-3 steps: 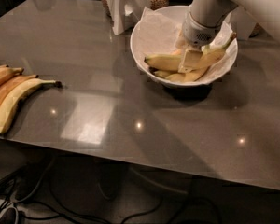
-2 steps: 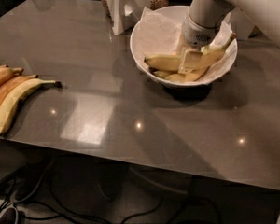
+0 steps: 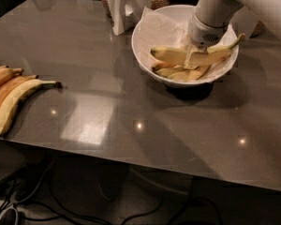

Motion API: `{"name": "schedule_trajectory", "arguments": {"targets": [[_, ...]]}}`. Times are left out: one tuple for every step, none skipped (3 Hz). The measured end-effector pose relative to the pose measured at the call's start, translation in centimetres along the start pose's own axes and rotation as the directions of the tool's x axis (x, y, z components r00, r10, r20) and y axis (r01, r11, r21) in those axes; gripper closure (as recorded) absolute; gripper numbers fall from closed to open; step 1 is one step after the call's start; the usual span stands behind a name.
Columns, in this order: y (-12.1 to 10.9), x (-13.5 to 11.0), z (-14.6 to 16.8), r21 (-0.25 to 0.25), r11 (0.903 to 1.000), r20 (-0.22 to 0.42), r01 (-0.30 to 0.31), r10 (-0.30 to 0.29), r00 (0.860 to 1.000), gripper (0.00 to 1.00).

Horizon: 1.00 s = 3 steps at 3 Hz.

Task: Pick banana from white bowl

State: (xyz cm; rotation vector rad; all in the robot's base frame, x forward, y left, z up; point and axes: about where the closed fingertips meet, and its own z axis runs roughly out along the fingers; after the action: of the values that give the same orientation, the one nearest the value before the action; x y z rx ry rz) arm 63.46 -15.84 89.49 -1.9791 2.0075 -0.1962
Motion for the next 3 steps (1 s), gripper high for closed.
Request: {"name": "schedule_trajectory", "arguments": {"targets": [[0.6, 0.3, -2.3, 0.024, 0.9997, 0.007, -0.01, 0.01, 1.0, 1.0], [1.3, 0.6, -5.2, 0.051, 0.9987, 0.007, 0.0, -0.001, 1.0, 1.0], [2.5, 0.8, -8.1, 0.064, 0.9978, 0.006, 0.015, -0.015, 1.0, 1.0]]}}
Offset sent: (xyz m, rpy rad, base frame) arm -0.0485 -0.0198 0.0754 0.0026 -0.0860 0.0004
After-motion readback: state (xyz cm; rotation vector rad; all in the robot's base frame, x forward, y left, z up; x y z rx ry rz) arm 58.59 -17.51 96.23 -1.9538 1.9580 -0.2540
